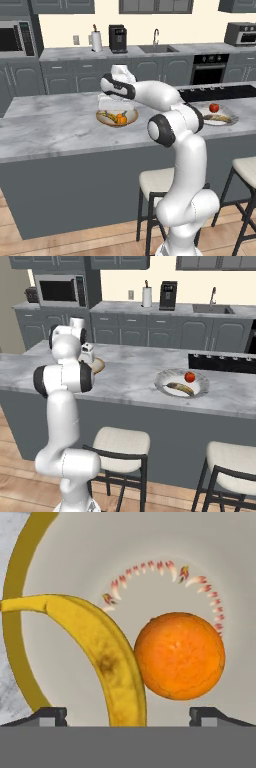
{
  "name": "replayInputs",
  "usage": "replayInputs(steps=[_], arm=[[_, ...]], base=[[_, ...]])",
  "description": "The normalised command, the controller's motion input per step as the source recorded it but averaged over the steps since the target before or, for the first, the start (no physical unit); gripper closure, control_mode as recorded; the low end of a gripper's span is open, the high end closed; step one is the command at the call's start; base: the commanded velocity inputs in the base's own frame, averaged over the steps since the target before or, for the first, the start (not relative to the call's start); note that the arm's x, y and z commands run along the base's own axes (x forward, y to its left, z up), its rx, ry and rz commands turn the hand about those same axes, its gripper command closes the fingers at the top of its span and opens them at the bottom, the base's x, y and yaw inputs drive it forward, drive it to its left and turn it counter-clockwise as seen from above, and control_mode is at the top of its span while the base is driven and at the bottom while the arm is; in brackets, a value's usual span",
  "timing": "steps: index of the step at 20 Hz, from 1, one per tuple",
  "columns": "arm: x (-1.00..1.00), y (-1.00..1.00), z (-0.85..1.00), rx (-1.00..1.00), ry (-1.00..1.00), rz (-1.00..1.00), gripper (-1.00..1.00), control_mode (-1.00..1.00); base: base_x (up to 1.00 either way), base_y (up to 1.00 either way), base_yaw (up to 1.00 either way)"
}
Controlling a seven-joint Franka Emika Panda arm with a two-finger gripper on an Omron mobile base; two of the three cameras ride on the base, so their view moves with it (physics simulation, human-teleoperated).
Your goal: Take the fruits from the plate on the dining counter and place two fruits in each bowl.
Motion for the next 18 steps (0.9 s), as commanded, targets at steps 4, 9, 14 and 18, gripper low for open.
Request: replayInputs(steps=[4,9,14,18], arm=[[0.0,0.13,0.02,0.0,0.0,0.0,-1.0,-1.0],[0.0,0.33,0.0,0.0,0.0,0.0,-1.0,-1.0],[0.0,0.36,0.0,0.0,0.0,0.0,-1.0,-1.0],[0.01,0.3,0.0,0.0,0.0,0.0,-1.0,-1.0]], base=[[0.0,0.0,0.0],[0.0,0.0,0.0],[0.0,0.0,0.0],[0.0,0.0,0.0]])
